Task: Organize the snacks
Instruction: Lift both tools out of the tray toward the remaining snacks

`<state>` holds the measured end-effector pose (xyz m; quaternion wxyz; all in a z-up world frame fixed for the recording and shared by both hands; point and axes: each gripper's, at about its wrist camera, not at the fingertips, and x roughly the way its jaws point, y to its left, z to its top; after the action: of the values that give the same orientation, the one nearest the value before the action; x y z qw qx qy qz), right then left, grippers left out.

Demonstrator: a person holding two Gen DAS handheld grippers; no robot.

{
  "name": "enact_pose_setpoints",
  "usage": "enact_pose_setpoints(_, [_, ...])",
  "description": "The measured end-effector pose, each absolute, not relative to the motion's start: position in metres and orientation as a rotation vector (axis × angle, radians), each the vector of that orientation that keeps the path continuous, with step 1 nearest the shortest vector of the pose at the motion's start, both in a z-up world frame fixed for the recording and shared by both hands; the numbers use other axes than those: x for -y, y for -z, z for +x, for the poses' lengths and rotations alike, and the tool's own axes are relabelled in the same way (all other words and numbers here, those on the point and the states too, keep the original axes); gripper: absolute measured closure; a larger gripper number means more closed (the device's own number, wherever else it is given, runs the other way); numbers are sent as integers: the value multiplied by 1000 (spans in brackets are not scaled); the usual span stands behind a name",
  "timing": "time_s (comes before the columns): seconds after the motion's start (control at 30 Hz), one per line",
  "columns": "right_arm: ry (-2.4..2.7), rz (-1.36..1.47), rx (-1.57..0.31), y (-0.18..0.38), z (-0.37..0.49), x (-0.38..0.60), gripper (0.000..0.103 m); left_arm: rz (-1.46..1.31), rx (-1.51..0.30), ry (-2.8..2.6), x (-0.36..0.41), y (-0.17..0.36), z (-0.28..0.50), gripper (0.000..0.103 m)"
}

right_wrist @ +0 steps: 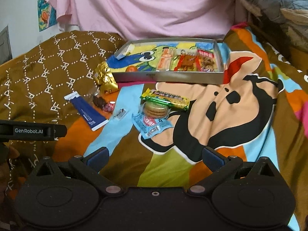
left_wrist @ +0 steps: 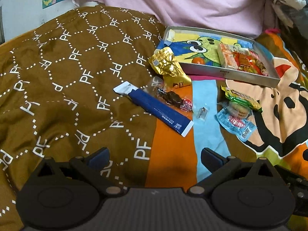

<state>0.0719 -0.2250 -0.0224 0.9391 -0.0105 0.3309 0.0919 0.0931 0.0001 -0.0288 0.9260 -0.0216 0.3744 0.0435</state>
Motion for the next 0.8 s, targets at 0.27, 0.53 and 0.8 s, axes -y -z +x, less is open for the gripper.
enact_pose_setpoints(0.27, [-211, -28, -712, 28, 79, 219, 1, -17, -791, -91, 3, 35, 100, 0])
enact_pose_setpoints(0.53, [-225, -116, -650, 25, 87, 214, 1, 11, -814, -38, 4, 44, 116, 0])
enact_pose_setpoints(0.8, [-293, -220, -567, 31, 126, 210, 1, -7, -817, -29, -2, 49, 154, 0])
